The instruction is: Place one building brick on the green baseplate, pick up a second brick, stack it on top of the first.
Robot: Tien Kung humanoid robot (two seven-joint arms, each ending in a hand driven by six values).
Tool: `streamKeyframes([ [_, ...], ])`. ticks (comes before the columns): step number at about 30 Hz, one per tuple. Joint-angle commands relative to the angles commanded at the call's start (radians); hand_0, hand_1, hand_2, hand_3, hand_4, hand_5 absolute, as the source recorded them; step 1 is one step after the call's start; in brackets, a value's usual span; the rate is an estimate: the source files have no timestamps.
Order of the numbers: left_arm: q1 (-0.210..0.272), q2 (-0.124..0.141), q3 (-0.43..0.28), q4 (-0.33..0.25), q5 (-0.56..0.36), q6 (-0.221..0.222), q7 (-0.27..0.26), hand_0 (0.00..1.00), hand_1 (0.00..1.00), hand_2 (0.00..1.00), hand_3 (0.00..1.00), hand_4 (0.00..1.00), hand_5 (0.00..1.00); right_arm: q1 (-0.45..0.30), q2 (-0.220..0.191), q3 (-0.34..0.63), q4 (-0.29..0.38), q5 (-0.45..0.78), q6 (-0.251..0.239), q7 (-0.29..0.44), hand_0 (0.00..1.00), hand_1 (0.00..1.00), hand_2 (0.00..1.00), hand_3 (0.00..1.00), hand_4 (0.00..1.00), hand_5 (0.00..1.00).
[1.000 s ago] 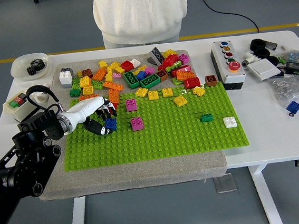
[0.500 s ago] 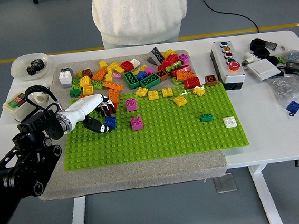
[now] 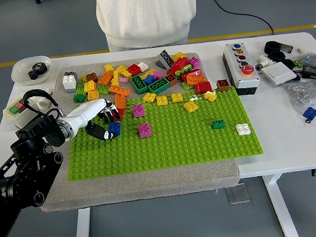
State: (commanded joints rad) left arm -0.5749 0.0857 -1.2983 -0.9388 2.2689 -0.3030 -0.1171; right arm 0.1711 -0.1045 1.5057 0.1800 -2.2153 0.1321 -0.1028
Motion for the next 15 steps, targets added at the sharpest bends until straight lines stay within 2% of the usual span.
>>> streamKeyframes([
  [15,0.003,0.005,-0.022,-0.037,0.000,-0.014,0.004,0.550,0.493,0.497,0.551,0.853,0.002,0.000,0.000,0.002,0.000,0.000,0.000,0.000,0.741,0.645,0.713,0.593,0.823,0.403],
])
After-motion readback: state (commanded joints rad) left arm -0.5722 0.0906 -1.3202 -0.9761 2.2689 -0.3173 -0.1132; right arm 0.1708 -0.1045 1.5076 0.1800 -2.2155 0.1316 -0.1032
